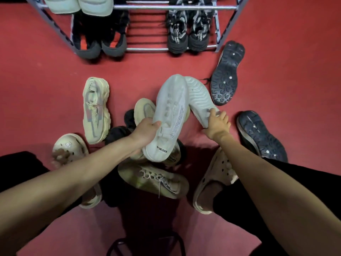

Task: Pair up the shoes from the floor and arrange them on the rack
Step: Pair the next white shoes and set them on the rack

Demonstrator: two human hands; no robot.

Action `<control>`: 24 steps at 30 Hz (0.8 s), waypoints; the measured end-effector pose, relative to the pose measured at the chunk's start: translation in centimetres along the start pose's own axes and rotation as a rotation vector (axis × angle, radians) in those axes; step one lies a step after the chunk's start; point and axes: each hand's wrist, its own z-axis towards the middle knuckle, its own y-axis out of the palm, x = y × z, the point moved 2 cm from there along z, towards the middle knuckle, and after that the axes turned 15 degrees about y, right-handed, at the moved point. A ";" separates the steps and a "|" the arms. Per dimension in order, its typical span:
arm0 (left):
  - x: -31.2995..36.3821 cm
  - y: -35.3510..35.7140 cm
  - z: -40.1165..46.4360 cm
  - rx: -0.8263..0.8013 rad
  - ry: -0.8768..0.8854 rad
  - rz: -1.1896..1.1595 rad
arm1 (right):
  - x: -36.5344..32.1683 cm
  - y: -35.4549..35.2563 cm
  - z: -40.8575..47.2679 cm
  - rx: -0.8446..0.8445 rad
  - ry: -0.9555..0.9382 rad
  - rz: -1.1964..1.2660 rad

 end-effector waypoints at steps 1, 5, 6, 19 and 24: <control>-0.3 0.2 -0.2 0.008 -0.015 0.017 | 0.0 0.2 0.0 0.028 -0.001 -0.019; -1.3 0.3 -0.7 0.100 -0.053 0.078 | 0.0 -0.7 0.5 0.064 -0.007 -0.018; -1.4 0.2 -0.8 0.131 -0.041 0.106 | 0.1 -1.2 0.6 0.030 -0.013 0.010; 0.7 -1.8 -1.5 0.118 -0.007 0.225 | -2.8 -11.5 -5.2 -0.320 0.085 1.267; 3.9 -4.1 -1.9 0.337 0.097 -0.059 | -3.4 -11.2 -8.6 -0.825 -0.083 1.516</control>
